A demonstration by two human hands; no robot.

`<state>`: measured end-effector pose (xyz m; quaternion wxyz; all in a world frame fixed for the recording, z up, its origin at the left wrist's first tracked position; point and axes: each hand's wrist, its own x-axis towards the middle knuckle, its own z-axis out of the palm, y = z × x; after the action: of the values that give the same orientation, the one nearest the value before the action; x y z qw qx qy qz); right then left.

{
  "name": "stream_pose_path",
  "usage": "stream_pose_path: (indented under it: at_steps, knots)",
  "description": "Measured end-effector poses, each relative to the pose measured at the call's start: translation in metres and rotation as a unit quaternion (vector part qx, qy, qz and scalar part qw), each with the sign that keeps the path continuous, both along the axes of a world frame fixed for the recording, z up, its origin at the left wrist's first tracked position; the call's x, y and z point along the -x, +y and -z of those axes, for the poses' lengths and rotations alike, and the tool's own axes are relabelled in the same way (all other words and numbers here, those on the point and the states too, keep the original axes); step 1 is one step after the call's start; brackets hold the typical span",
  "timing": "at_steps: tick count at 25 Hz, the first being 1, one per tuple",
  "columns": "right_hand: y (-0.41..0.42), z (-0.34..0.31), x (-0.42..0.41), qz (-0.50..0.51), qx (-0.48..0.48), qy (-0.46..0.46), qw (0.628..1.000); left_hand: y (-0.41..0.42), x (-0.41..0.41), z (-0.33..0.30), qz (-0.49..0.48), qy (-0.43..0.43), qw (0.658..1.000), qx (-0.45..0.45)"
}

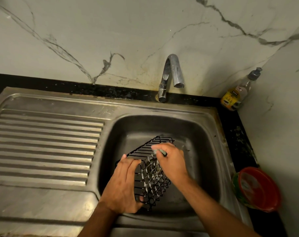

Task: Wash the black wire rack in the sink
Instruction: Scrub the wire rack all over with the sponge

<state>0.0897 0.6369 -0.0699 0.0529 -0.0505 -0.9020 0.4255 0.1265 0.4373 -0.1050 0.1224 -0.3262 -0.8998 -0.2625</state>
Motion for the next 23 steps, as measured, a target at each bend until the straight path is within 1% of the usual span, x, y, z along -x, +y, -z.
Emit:
stream_pose_path:
  at_steps: [2, 3, 4, 6, 7, 9, 11, 12, 13, 14, 15, 16, 17, 18, 19, 20, 22, 23]
  knots:
    - [0.005, -0.005, -0.008, -0.021, 0.006, 0.014, 1.0, -0.001, -0.001, 0.004, 0.004, 0.025, 0.999, 0.024]
    - [0.01, -0.006, -0.008, -0.017, 0.019, 0.013, 1.0, 0.0, 0.0, 0.006, 0.007, 0.041, 0.998, 0.05]
    - [0.015, -0.006, -0.008, -0.006, 0.041, 0.007, 0.999, 0.002, 0.0, 0.008, 0.015, 0.056, 0.995, 0.081]
    - [0.017, -0.006, -0.009, 0.007, 0.071, -0.021, 0.997, 0.004, 0.002, 0.012, 0.046, 0.059, 0.989, 0.127]
    - [0.015, -0.007, -0.011, -0.006, 0.065, -0.035, 0.997, 0.005, 0.003, 0.014, 0.061, 0.052, 0.987, 0.139]
    - [0.008, -0.004, -0.016, -0.048, 0.016, -0.046, 0.998, 0.004, 0.005, 0.015, 0.074, 0.043, 0.987, 0.138]
    - [0.006, -0.002, -0.012, -0.065, -0.042, -0.05, 0.996, 0.003, 0.003, 0.016, 0.07, 0.033, 0.99, 0.122]
    - [0.007, -0.003, -0.007, -0.06, -0.057, -0.05, 0.995, 0.001, 0.001, 0.016, 0.052, 0.022, 0.992, 0.11]
    - [0.009, -0.004, -0.003, -0.047, -0.061, -0.048, 0.996, 0.0, -0.001, 0.015, 0.017, -0.005, 0.995, 0.099]
    - [0.01, -0.005, 0.001, -0.027, -0.057, -0.046, 0.997, 0.0, 0.0, 0.014, -0.038, -0.06, 0.993, 0.091]
    - [0.012, -0.006, 0.003, -0.006, -0.052, -0.044, 0.998, 0.001, 0.001, 0.007, -0.103, -0.131, 0.982, 0.094]
    - [0.013, -0.007, 0.003, 0.01, -0.045, -0.042, 0.998, 0.001, 0.001, 0.001, -0.151, -0.211, 0.96, 0.105]
    - [0.012, -0.007, 0.001, 0.02, -0.04, -0.041, 0.998, 0.002, 0.001, -0.008, -0.175, -0.276, 0.939, 0.11]
    - [0.01, -0.006, -0.003, 0.026, -0.039, -0.042, 0.998, 0.002, 0.001, -0.013, -0.18, -0.326, 0.924, 0.091]
    - [0.007, -0.007, -0.008, 0.032, -0.041, -0.041, 0.998, 0.002, 0.001, -0.017, -0.165, -0.374, 0.912, 0.035]
    - [0.004, -0.007, -0.012, 0.038, -0.04, -0.04, 0.998, 0.002, 0.0, -0.023, -0.126, -0.422, 0.897, -0.042]
    - [-0.002, -0.013, -0.018, 0.056, -0.026, -0.046, 0.997, -0.004, 0.001, -0.021, -0.051, -0.474, 0.864, -0.161]
    - [-0.006, -0.015, -0.02, 0.063, -0.019, -0.054, 0.996, -0.01, 0.002, -0.017, -0.047, -0.488, 0.848, -0.201]
